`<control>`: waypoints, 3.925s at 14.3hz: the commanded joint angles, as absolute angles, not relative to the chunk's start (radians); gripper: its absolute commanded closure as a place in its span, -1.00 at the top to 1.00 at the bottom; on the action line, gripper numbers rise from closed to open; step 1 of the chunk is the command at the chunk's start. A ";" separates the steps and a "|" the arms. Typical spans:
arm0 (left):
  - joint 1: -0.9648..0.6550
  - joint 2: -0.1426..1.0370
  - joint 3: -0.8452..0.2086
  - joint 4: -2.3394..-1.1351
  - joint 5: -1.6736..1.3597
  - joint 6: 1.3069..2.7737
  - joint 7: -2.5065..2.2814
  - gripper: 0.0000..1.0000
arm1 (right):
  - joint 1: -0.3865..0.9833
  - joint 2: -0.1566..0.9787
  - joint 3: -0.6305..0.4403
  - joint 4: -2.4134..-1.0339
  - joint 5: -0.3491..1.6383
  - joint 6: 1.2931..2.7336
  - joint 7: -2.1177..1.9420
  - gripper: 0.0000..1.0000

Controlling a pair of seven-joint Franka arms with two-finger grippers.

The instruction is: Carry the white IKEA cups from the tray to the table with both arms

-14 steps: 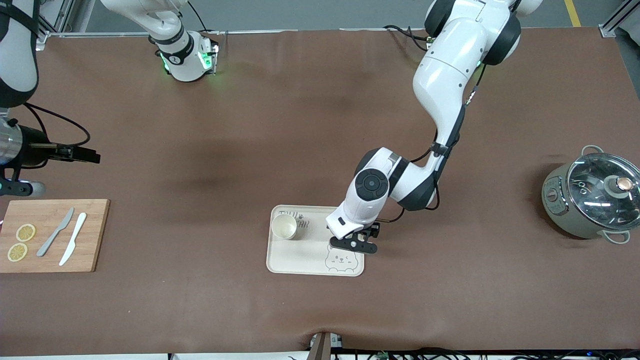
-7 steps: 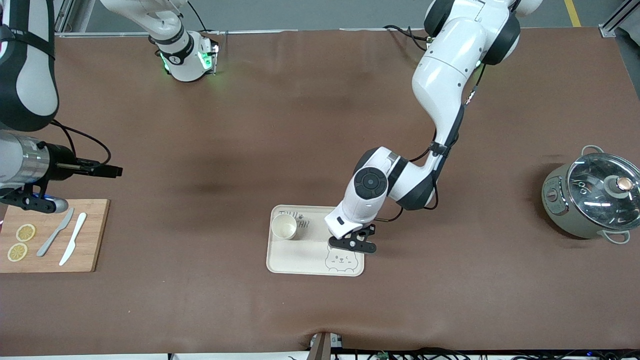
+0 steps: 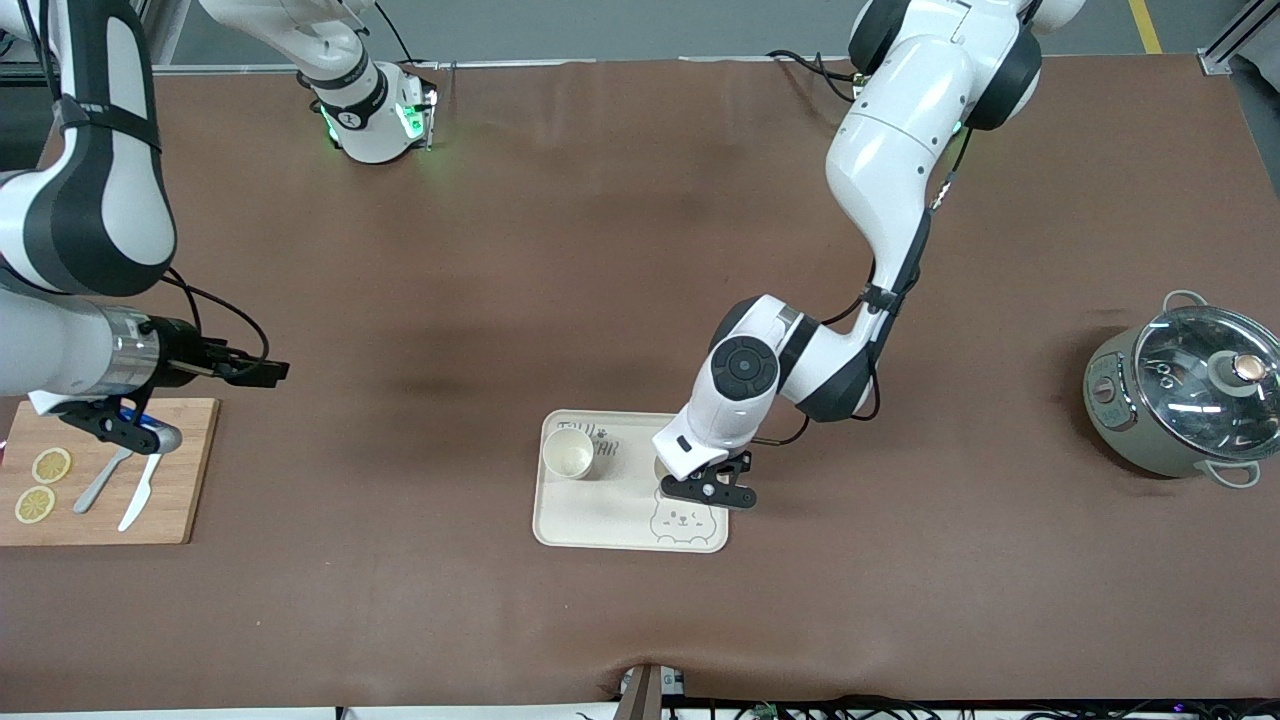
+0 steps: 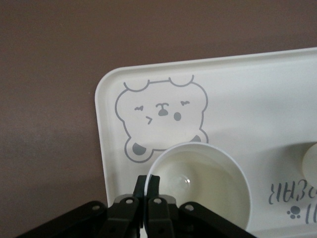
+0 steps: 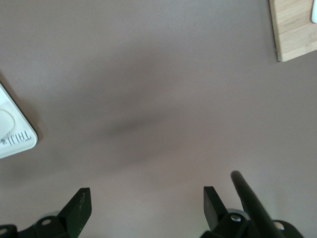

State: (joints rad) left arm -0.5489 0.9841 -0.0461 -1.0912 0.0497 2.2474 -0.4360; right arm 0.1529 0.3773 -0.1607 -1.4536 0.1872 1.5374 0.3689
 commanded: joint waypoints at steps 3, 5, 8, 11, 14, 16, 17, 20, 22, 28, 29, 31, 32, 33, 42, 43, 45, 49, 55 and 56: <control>-0.516 0.844 -0.046 -1.213 0.049 2.238 -0.424 -1.00 | 0.201 0.431 -0.164 -1.437 0.216 1.589 0.527 1.00; -0.464 0.775 -0.084 -1.294 0.049 2.240 -0.387 -1.00 | 0.212 0.457 -0.163 -1.434 0.219 1.621 0.572 1.00; -0.393 0.622 -0.121 -1.524 0.058 2.346 -0.333 -1.00 | 0.267 0.498 -0.163 -1.433 0.257 1.683 0.685 1.00; -0.347 0.471 -0.123 -1.768 0.057 2.483 -0.275 -1.00 | 0.279 0.540 -0.163 -1.431 0.343 1.775 0.778 1.00; -0.307 0.346 -0.123 -1.963 0.057 2.575 -0.215 -1.00 | 0.347 0.563 -0.164 -1.430 0.342 1.834 0.871 1.00; -0.276 0.269 -0.123 -2.115 0.057 2.681 -0.161 -1.00 | 0.394 0.581 -0.164 -1.430 0.339 1.900 0.957 1.00; -0.267 0.238 -0.123 -2.187 0.057 2.735 -0.135 -1.00 | 0.415 0.590 -0.164 -1.430 0.341 1.939 1.004 1.00; -0.235 0.190 -0.123 -2.322 0.058 2.855 -0.084 -1.00 | 0.455 0.615 -0.164 -1.428 0.334 1.976 1.098 1.00; -0.233 0.176 -0.123 -2.380 0.058 2.905 -0.078 -1.00 | 0.485 0.632 -0.164 -1.428 0.337 2.015 1.136 1.00; -0.183 0.189 -0.123 -2.480 0.064 3.037 -0.026 -1.00 | 0.567 0.678 -0.164 -1.428 0.331 2.106 1.291 1.00; -0.175 0.190 -0.123 -2.488 0.063 3.045 -0.002 -1.00 | 0.580 0.687 -0.164 -1.430 0.330 2.138 1.316 1.00; -0.147 0.189 -0.124 -2.493 0.064 3.050 0.023 -1.00 | 0.600 0.710 -0.164 -1.430 0.331 2.166 1.356 1.00; -0.144 0.189 -0.124 -2.496 0.064 3.050 0.028 -1.00 | 0.615 0.718 -0.166 -1.428 0.331 2.174 1.367 1.00; -0.140 0.190 -0.124 -2.496 0.064 3.050 0.029 -1.00 | 0.624 0.724 -0.164 -1.428 0.330 2.192 1.377 1.00; -0.054 0.247 -0.133 -2.484 0.066 3.079 0.109 -1.00 | 0.640 0.773 -0.164 -1.428 0.339 2.237 1.382 -0.17; -0.052 0.248 -0.135 -2.484 0.066 3.079 0.109 -1.00 | 0.640 0.773 -0.164 -1.427 0.339 2.237 1.382 -0.41; -0.052 0.255 -0.140 -2.479 0.066 3.079 0.107 -1.00 | 0.638 0.772 -0.164 -1.425 0.339 2.237 1.381 -0.67; -0.042 0.279 -0.141 -2.470 0.064 3.080 0.109 -1.00 | 0.638 0.773 -0.164 -1.410 0.339 2.237 1.376 -1.00; 0.357 0.353 -0.533 -2.433 0.063 3.080 0.112 -0.41 | 0.621 0.747 -0.170 -1.379 0.313 2.182 1.276 -1.00; 0.401 0.365 -0.573 -2.428 0.067 3.079 0.118 -0.06 | 0.612 0.746 -0.170 -1.381 0.307 2.143 1.178 -1.00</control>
State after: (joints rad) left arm 0.2908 0.3150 -0.4705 -2.4596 0.0498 3.0645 0.1014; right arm 0.6273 0.7602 -0.1703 -1.3867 0.3199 2.2027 1.2981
